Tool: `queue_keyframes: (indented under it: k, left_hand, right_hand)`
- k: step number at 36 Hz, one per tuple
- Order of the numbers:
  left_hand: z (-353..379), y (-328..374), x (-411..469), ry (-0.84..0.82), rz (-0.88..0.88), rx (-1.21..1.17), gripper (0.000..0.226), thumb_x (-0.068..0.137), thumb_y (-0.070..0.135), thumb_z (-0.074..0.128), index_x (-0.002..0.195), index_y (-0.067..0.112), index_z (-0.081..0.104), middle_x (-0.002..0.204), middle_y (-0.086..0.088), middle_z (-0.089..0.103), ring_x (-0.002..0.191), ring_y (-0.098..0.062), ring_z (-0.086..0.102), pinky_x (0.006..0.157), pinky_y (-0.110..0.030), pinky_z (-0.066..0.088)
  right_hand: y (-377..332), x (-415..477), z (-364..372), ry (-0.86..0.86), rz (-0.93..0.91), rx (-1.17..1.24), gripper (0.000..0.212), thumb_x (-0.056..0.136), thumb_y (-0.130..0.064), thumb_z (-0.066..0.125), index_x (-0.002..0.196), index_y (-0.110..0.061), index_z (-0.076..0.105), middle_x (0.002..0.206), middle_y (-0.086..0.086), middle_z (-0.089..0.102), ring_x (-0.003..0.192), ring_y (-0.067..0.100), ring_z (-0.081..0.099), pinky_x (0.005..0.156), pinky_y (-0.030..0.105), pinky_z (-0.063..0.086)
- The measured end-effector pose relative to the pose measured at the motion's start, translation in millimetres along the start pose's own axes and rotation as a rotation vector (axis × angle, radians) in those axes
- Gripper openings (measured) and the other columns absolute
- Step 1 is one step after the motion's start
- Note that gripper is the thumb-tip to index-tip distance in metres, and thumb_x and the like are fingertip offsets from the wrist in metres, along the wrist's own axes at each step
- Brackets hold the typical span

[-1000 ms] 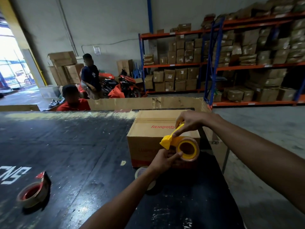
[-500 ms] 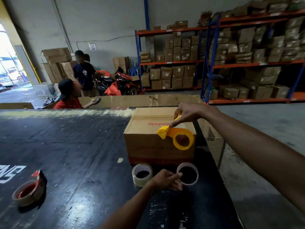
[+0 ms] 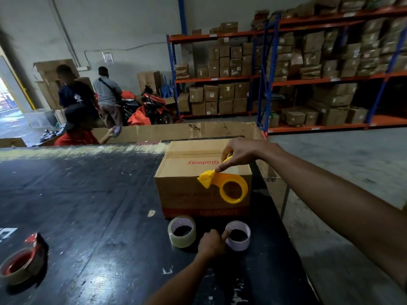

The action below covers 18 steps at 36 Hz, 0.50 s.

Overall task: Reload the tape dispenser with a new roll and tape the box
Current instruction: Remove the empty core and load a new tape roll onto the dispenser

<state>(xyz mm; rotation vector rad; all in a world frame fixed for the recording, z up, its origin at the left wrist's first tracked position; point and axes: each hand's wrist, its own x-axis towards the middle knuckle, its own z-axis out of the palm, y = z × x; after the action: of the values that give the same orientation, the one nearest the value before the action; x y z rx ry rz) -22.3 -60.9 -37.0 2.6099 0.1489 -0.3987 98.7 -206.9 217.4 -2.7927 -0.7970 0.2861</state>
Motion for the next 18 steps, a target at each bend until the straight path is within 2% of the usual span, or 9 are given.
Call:
queue_keyframes:
  k: [2, 4, 7, 9, 10, 12, 13, 15, 18]
  left_hand:
    - [-1.2, -3.2, -3.9, 0.148, -0.038, -0.103, 0.059, 0.100, 0.063, 0.037, 0.095, 0.011, 0.064, 0.097, -0.012, 0.070, 0.096, -0.032, 0.069, 0.075, -0.037, 0.051]
    - [-6.5, -12.7, -8.0, 0.331, -0.013, -0.126, 0.056, 0.100, 0.062, 0.037, 0.082, 0.015, 0.063, 0.084, -0.006, 0.071, 0.084, -0.027, 0.071, 0.072, -0.038, 0.056]
    - [-11.0, -37.6, -4.2, 0.600, 0.074, -0.142, 0.036, 0.099, 0.051, 0.048, 0.085, 0.020, 0.059, 0.083, -0.002, 0.069, 0.082, -0.025, 0.069, 0.071, -0.041, 0.054]
    - [-18.5, -53.6, -1.9, 0.728, 0.091, -0.117, 0.027, 0.094, 0.051, 0.055, 0.094, 0.024, 0.056, 0.094, 0.003, 0.063, 0.093, -0.021, 0.063, 0.079, -0.039, 0.050]
    - [-21.4, -61.6, -0.1, 0.753, 0.051, -0.074, 0.034, 0.091, 0.056, 0.057, 0.104, 0.025, 0.056, 0.106, 0.002, 0.060, 0.104, -0.021, 0.058, 0.087, -0.039, 0.047]
    - [-28.8, -74.0, 1.1, 0.700, -0.065, -0.022, 0.072, 0.082, 0.070, 0.057, 0.134, 0.022, 0.048, 0.138, -0.004, 0.048, 0.132, -0.026, 0.043, 0.105, -0.048, 0.038]
    - [-32.4, -78.8, 1.2, 0.631, -0.117, -0.039, 0.091, 0.078, 0.076, 0.058, 0.147, 0.021, 0.036, 0.152, -0.007, 0.036, 0.144, -0.029, 0.031, 0.113, -0.055, 0.031]
    - [-37.0, -85.5, 2.6, 0.458, -0.165, -0.134, 0.117, 0.072, 0.079, 0.063, 0.159, 0.020, 0.012, 0.167, -0.007, 0.012, 0.155, -0.033, 0.009, 0.119, -0.062, 0.017]
    - [-37.2, -93.6, 6.1, 0.302, -0.195, -0.203, 0.127, 0.069, 0.072, 0.072, 0.161, 0.020, 0.001, 0.169, -0.008, 0.006, 0.154, -0.034, 0.017, 0.120, -0.062, 0.018]
  right_hand:
    - [2.5, 1.8, 1.8, -0.006, -0.017, 0.008, 0.066, 0.069, -0.077, 0.071, 0.103, -0.020, 0.076, 0.115, 0.001, 0.070, 0.104, 0.020, 0.063, 0.092, 0.047, 0.056]
    - [4.3, 3.2, 3.4, -0.010, -0.029, 0.012, 0.065, 0.070, -0.075, 0.071, 0.103, -0.019, 0.076, 0.110, 0.000, 0.071, 0.101, 0.018, 0.063, 0.090, 0.046, 0.057]
    - [5.8, 7.0, 4.8, -0.015, -0.028, 0.009, 0.064, 0.075, -0.072, 0.071, 0.108, -0.017, 0.075, 0.109, 0.000, 0.070, 0.101, 0.017, 0.062, 0.089, 0.043, 0.057]
    - [5.5, 10.6, 5.6, -0.018, -0.034, 0.006, 0.065, 0.075, -0.073, 0.071, 0.109, -0.017, 0.075, 0.110, 0.000, 0.070, 0.102, 0.018, 0.062, 0.089, 0.043, 0.057]
    - [4.9, 12.8, 6.1, -0.017, -0.035, 0.004, 0.066, 0.075, -0.073, 0.071, 0.109, -0.017, 0.075, 0.110, 0.000, 0.070, 0.102, 0.018, 0.062, 0.089, 0.042, 0.057]
    - [2.9, 17.0, 7.5, -0.019, -0.037, -0.002, 0.067, 0.075, -0.074, 0.070, 0.111, -0.017, 0.075, 0.111, -0.001, 0.069, 0.102, 0.017, 0.061, 0.087, 0.040, 0.057]
    - [1.3, 19.5, 8.4, -0.021, -0.040, -0.005, 0.068, 0.075, -0.074, 0.070, 0.112, -0.018, 0.075, 0.112, -0.001, 0.069, 0.103, 0.017, 0.061, 0.085, 0.038, 0.056]
    - [-1.3, 23.7, 9.7, -0.024, -0.042, -0.002, 0.068, 0.074, -0.075, 0.070, 0.113, -0.019, 0.075, 0.113, -0.001, 0.068, 0.103, 0.017, 0.060, 0.083, 0.036, 0.055]
    - [-5.9, 29.0, 11.4, -0.020, -0.040, -0.005, 0.069, 0.072, -0.077, 0.069, 0.111, -0.020, 0.075, 0.112, -0.001, 0.069, 0.101, 0.018, 0.060, 0.085, 0.039, 0.056]
